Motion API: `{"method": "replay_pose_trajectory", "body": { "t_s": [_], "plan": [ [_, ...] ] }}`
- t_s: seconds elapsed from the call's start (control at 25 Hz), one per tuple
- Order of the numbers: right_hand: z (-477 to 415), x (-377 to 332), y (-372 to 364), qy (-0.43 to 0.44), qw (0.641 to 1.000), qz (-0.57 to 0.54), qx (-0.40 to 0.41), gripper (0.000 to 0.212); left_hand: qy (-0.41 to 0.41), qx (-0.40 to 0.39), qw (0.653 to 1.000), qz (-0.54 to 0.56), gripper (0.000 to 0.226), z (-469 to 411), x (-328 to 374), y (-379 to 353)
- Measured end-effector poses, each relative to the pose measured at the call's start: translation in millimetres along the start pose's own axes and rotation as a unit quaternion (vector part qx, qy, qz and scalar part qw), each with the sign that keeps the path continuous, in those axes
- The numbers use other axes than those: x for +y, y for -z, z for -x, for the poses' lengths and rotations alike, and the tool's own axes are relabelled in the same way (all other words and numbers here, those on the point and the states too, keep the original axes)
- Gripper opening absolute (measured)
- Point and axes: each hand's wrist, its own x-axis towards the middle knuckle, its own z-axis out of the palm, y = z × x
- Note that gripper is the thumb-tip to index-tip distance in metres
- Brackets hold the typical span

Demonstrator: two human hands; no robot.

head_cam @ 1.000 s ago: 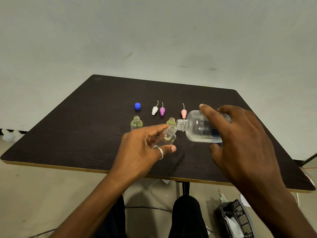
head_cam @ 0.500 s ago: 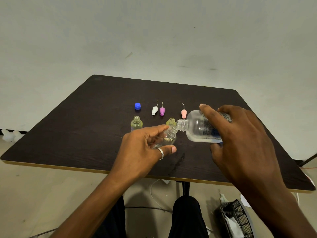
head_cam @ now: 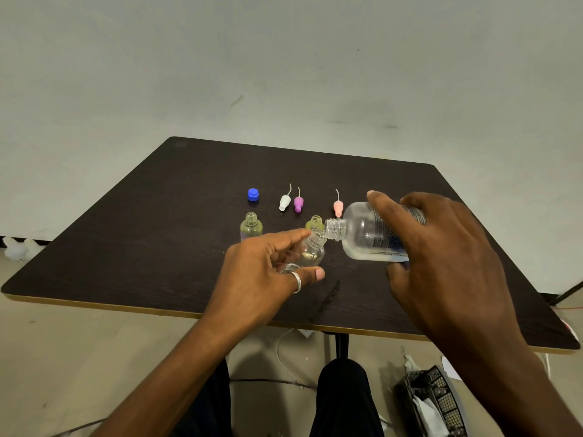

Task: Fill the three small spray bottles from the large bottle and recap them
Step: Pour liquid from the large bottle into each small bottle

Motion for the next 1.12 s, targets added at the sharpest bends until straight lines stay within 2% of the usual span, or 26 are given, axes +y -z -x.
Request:
{"method": "replay_pose_trajectory", "body": {
  "t_s": [1.12],
  "plan": [
    [-0.3, 1.3, 0.4, 0.009, 1.0, -0.011, -0.002, 0.09, 0.0, -0.001, 1.0, -0.003, 0.06, -0.3, -1.5, 0.2]
  ]
}}
